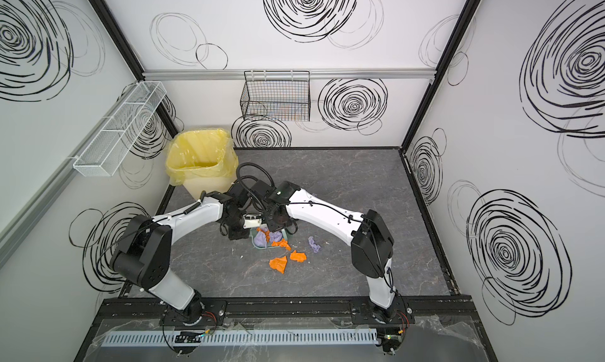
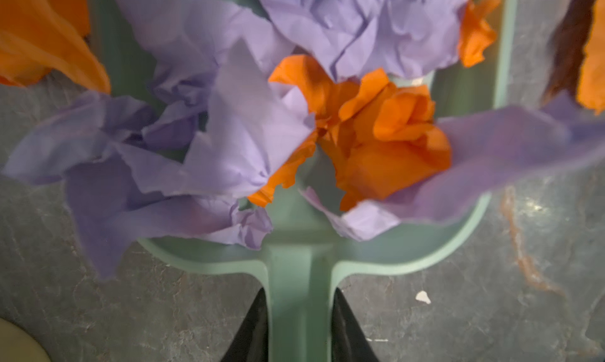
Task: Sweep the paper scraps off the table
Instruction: 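Sweep scraps with the right gripper's brush into the left gripper's dustpan, then lift the brush with the right gripper back to the far scraps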
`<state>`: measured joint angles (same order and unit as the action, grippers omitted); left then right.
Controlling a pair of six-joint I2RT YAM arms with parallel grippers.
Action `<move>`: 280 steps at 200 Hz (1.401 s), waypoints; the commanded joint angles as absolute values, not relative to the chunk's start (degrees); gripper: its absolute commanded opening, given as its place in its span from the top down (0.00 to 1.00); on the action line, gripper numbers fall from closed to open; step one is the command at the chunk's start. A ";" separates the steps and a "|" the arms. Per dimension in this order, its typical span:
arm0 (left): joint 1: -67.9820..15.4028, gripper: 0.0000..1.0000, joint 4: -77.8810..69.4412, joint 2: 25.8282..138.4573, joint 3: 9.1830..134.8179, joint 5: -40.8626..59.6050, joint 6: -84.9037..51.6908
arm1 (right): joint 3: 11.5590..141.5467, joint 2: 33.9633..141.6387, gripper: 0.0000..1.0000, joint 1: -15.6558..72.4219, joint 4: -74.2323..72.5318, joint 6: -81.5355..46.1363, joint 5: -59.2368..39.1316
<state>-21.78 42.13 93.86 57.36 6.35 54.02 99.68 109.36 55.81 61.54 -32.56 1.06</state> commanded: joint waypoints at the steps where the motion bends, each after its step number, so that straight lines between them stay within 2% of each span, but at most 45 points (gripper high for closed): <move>1: -21.52 1.00 42.79 92.98 56.69 8.28 53.94 | 100.46 106.35 1.00 56.36 64.35 -33.53 1.16; 58: -18.62 1.00 42.74 91.33 55.47 12.40 54.34 | 102.36 100.33 1.00 52.48 68.50 -33.97 4.63; 124: -14.75 1.00 43.82 89.61 54.54 12.82 56.61 | 105.53 99.99 1.00 44.03 71.94 -29.20 9.80; 157: -11.11 1.00 45.67 88.18 54.58 12.83 58.72 | 107.63 102.85 1.00 40.77 71.94 -26.04 15.83; 218: -6.15 1.00 46.06 89.64 55.32 10.73 62.00 | 112.41 111.39 1.00 35.75 72.07 -21.75 20.13; 280: -1.24 1.00 46.50 93.61 58.80 9.58 64.97 | 119.54 120.79 1.00 32.61 71.82 -18.63 19.44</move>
